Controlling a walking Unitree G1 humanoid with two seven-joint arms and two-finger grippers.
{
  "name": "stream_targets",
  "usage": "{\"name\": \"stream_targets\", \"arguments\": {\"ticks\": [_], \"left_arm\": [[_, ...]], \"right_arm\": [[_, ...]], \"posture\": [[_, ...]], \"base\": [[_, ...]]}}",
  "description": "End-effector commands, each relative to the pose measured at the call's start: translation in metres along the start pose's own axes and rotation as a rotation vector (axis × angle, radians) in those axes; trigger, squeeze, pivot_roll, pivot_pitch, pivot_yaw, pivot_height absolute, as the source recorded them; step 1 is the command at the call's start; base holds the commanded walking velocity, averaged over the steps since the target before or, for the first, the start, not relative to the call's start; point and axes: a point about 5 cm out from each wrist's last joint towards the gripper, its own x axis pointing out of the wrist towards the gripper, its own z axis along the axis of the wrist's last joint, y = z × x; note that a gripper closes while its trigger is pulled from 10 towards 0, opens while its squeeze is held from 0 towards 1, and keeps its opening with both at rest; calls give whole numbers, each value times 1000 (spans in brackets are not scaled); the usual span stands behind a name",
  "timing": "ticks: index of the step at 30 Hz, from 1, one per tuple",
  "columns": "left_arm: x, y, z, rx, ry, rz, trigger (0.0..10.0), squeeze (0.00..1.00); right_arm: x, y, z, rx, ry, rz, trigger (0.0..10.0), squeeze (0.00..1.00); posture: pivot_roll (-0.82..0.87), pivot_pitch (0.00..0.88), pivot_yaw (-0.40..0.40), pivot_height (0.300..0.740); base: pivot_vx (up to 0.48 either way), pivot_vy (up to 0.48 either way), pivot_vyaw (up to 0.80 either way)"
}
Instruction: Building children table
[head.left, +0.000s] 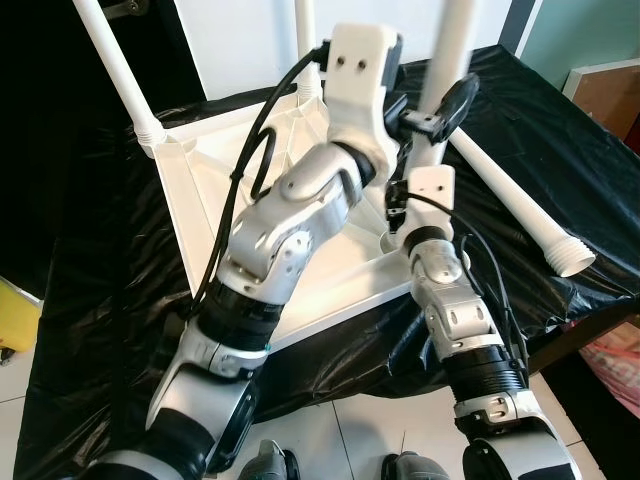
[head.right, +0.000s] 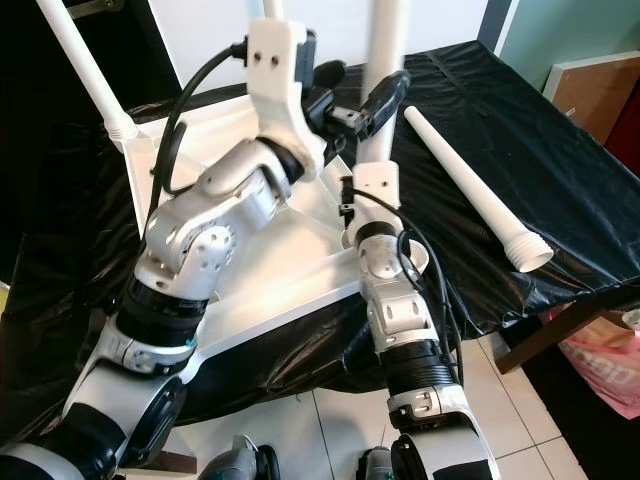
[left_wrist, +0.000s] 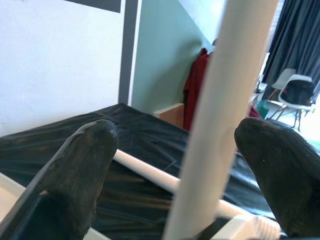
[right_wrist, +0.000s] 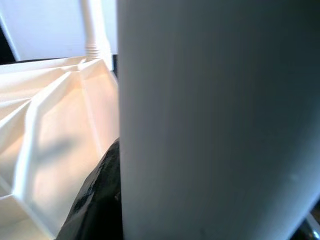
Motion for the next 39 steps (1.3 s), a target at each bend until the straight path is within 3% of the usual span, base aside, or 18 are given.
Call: {"name": "stream_targets", "arguments": {"ticks": [1, 4, 14, 16, 23, 30, 39], "left_arm": [[-3, -9, 2, 24, -23, -85, 10000, 0], [-11, -7, -1, 45, -28, -83, 10000, 0], [-20, -4, -7, 73, -28, -70, 10000, 0], [-27, 0, -15, 99, -7, -53, 10000, 0], [-40, 9, -31, 144, 47, -16, 10000, 0], [-51, 11, -43, 178, 91, -18, 10000, 0], [-67, 3, -61, 219, 176, -114, 10000, 0]], "right_arm": [[-1, -1, 5, 27, -29, 5, 10000, 0], [-2, -14, 5, 31, -46, -8, 10000, 0], [-5, -30, 3, 47, -49, -13, 10000, 0], [-8, -36, 2, 43, -55, 0, 10000, 0], [-12, -40, 4, 66, -73, 47, 10000, 0], [-13, -42, 7, 11, -107, 65, 10000, 0], [-20, -42, 5, -35, -118, 112, 10000, 0]], "posture": [[-29, 82, 36, 740], [-32, 79, 34, 740], [-35, 75, 37, 740], [-36, 72, 40, 740], [-40, 68, 42, 740], [-43, 70, 41, 740], [-44, 79, 43, 740]], "base": [[0, 0, 0], [0, 0, 0], [0, 0, 0], [0, 0, 0], [0, 0, 0], [0, 0, 0], [0, 0, 0]]}}
